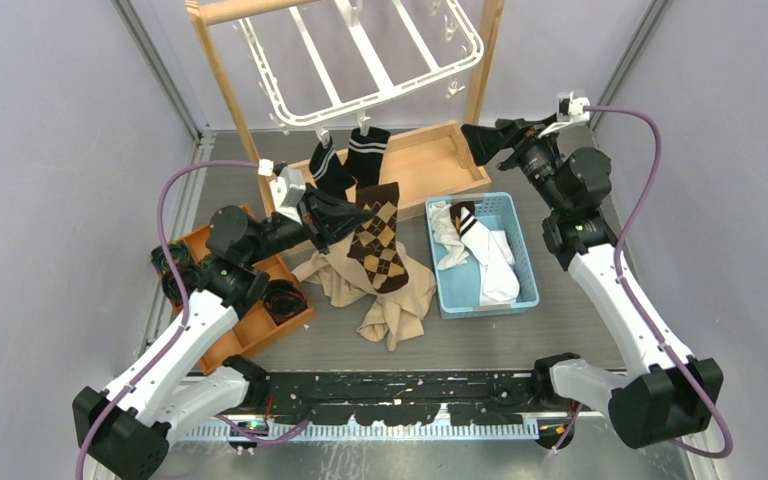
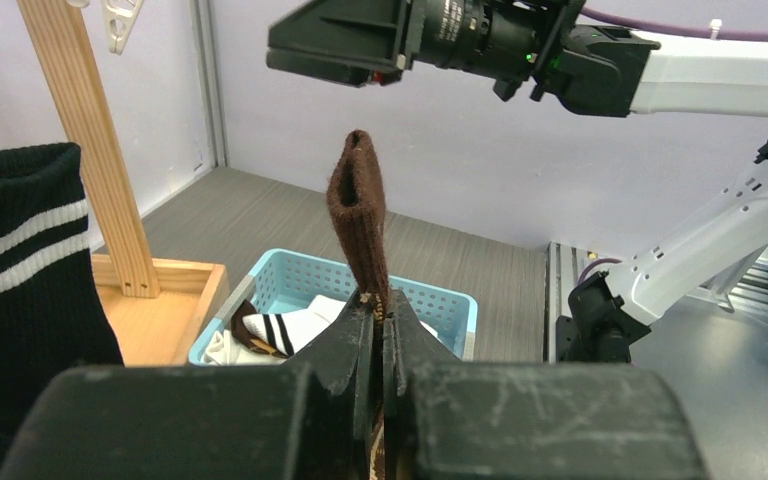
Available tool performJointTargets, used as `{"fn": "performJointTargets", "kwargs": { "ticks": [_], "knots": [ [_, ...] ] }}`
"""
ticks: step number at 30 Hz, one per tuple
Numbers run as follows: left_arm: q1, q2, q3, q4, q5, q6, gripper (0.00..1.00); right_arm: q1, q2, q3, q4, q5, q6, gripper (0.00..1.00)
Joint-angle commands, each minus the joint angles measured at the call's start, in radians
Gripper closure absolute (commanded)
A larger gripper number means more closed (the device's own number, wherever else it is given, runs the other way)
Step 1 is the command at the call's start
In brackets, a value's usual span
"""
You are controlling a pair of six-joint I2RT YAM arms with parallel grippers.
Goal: Clip the socks to the hanger
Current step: Rotate the hanger at the clothesline.
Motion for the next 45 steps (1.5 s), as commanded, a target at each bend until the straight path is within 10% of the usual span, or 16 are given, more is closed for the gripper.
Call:
{"fn": "performJointTargets", "kwargs": {
  "ticks": [1, 17, 45],
  "knots": [
    [-0.002, -0.038, 0.012, 0.002, 0.020, 0.038, 1.00, -0.023, 0.074, -0.049, 0.400, -0.113, -0.020, 0.00],
    [-0.002, -0.090, -0.006, -0.075, 0.046, 0.121, 1.00, -0.027, 0.279, 0.168, 0.354, -0.283, -0.229, 0.04],
    [-0.002, -0.084, -0.002, -0.063, 0.030, 0.114, 1.00, 0.172, 0.291, 0.299, 0.089, -0.026, -0.481, 0.56]
  ]
}}
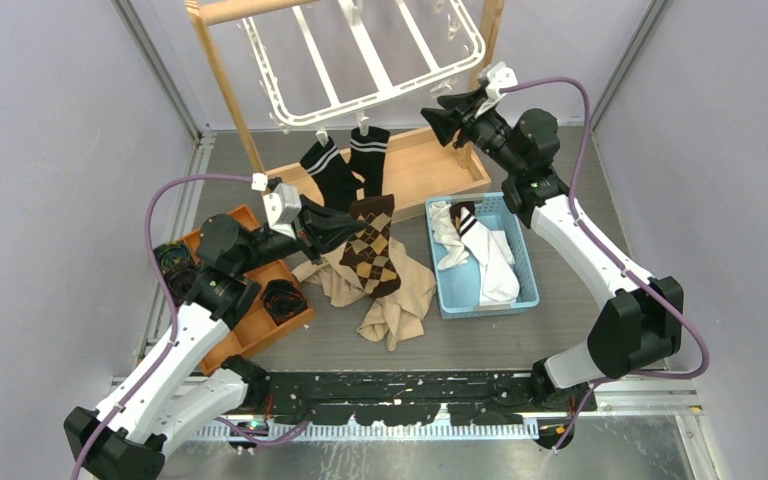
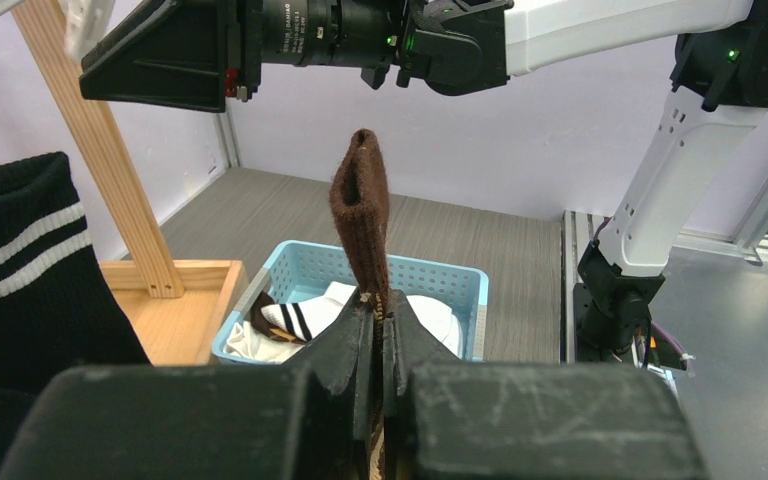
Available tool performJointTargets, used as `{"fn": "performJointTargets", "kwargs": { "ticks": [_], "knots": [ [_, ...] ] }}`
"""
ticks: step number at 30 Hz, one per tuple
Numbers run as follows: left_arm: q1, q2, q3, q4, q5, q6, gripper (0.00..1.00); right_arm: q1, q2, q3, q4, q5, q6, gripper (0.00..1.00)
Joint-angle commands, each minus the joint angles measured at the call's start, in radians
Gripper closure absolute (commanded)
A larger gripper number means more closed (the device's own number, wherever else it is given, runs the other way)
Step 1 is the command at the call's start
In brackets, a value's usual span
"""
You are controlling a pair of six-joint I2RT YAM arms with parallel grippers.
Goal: Clip the socks to the hanger
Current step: Rotate the hanger at the clothesline.
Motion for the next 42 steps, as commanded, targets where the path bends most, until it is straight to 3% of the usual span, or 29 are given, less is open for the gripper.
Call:
{"fn": "performJointTargets", "kwargs": {
  "ticks": [1, 5, 11, 21, 30, 42],
  "knots": [
    [-0.002, 0.003, 0.006, 0.041, 0.000, -0.002, 1.00, 0.024, -0.047, 0.053, -0.002, 0.114, -0.054, 0.56],
    [-0.002, 0.006, 0.006, 0.047, -0.001, -0.005, 1.00, 0.025, -0.055, 0.055, -0.020, 0.172, -0.031, 0.53],
    [-0.002, 0.002, 0.003, 0.047, -0.003, -0.007, 1.00, 0.017, -0.109, -0.014, -0.017, 0.170, -0.042, 0.38],
    [-0.002, 0.004, -0.003, 0.059, -0.006, -0.008, 1.00, -0.082, -0.183, -0.125, 0.047, 0.078, 0.023, 0.34],
    [-0.002, 0.007, -0.002, 0.067, 0.002, -0.011, 1.00, -0.131, -0.092, -0.037, 0.068, 0.005, 0.057, 0.23],
    [-0.002, -0.017, -0.017, 0.065, -0.010, -0.011, 1.00, -0.128, 0.028, 0.109, 0.078, -0.038, 0.114, 0.25]
  ]
}}
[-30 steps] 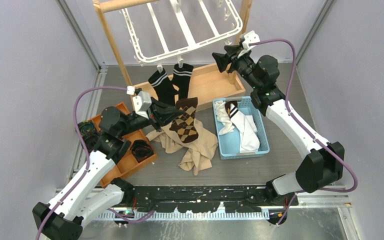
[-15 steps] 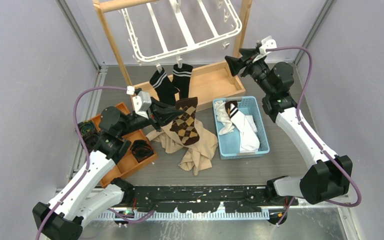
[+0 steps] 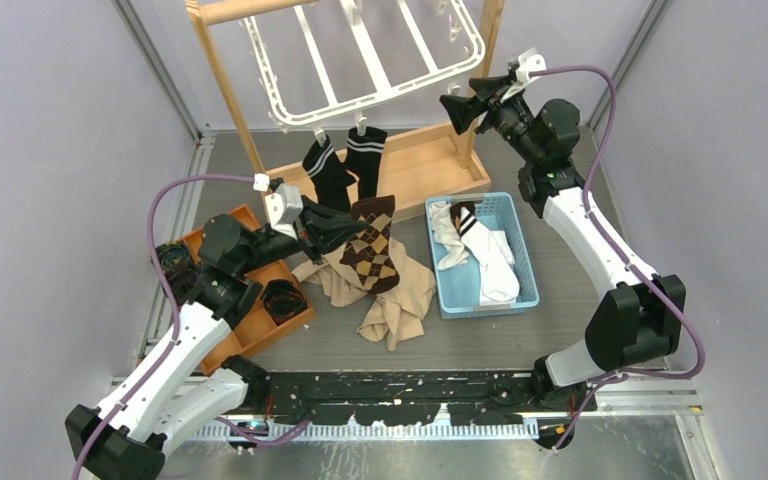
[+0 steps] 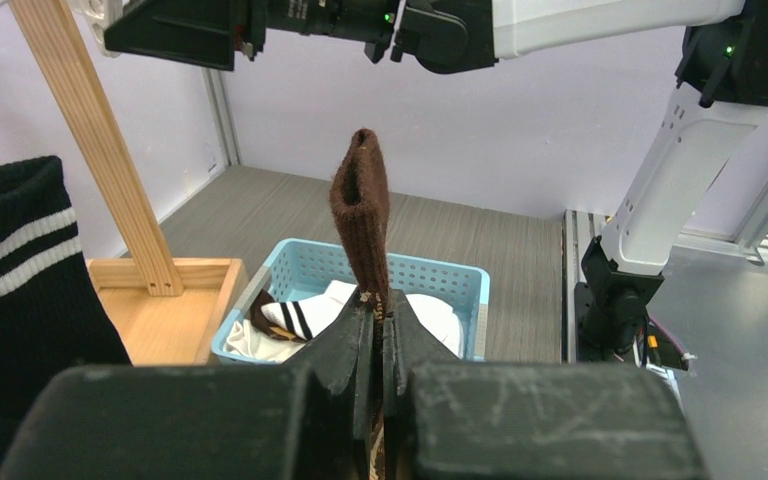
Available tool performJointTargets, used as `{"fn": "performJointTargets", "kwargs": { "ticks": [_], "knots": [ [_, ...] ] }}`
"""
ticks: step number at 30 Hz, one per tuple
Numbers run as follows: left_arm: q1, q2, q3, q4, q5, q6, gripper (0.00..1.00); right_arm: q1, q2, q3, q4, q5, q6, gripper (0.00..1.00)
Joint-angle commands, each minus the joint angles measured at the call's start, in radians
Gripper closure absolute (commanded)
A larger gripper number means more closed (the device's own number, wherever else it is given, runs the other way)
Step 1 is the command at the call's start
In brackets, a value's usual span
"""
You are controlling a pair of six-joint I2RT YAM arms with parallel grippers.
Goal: Clip the socks to the hanger
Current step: Rotate the hanger at the clothesline.
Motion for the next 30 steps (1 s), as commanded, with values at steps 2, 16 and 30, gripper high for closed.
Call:
{"fn": "performJointTargets", "kwargs": {
  "ticks": [2, 16, 30],
  "knots": [
    [-0.002, -0.019, -0.004, 0.052, -0.007, -0.008, 1.00, 0.010, 0.018, 0.084, 0.060, -0.022, 0.025, 0.26],
    [-0.002, -0.023, -0.017, 0.057, -0.017, -0.009, 1.00, 0.040, 0.015, 0.070, 0.072, -0.024, 0.016, 0.60],
    [-0.002, -0.018, -0.016, 0.058, -0.016, 0.006, 1.00, 0.169, -0.063, 0.024, -0.021, 0.088, -0.035, 0.71]
  ]
}}
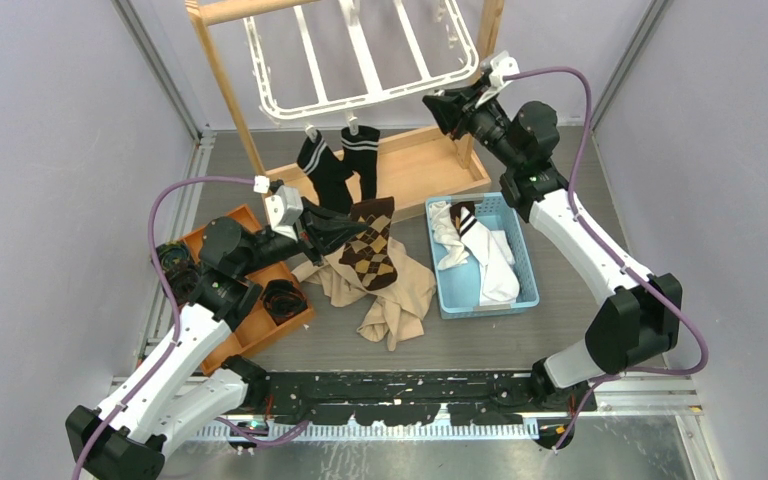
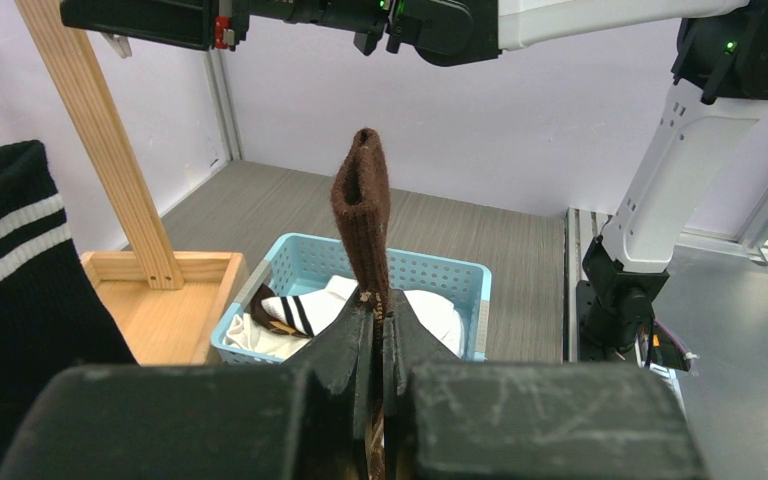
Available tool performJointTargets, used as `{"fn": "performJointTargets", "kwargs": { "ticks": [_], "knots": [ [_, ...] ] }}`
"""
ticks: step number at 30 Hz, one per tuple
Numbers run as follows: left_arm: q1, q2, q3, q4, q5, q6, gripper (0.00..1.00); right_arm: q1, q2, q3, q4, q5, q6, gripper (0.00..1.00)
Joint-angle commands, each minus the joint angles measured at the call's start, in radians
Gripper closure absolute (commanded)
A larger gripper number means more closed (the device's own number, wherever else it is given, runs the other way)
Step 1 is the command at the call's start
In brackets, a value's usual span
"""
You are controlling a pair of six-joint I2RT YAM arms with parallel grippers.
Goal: Clip the socks to the hanger
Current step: Rotate the hanger at the clothesline.
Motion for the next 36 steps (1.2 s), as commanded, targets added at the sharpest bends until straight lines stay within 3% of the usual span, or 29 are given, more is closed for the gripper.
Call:
{"fn": "performJointTargets", "kwargs": {
  "ticks": [1, 16, 27, 36],
  "knots": [
    [-0.002, -0.010, 0.003, 0.050, -0.006, 0.009, 1.00, 0.061, -0.071, -0.008, -0.003, 0.070, -0.033, 0.71],
    [-0.002, -0.037, 0.006, -0.006, -0.001, 0.070, 1.00, 0.301, -0.029, 0.040, -0.047, 0.280, -0.091, 0.67],
    [-0.002, -0.080, -0.001, -0.065, -0.039, 0.124, 1.00, 0.393, 0.037, 0.108, -0.043, 0.355, -0.062, 0.44],
    [-0.002, -0.079, 0.001, -0.068, -0.064, 0.137, 1.00, 0.393, -0.096, 0.008, -0.081, 0.367, -0.117, 0.24]
  ]
}}
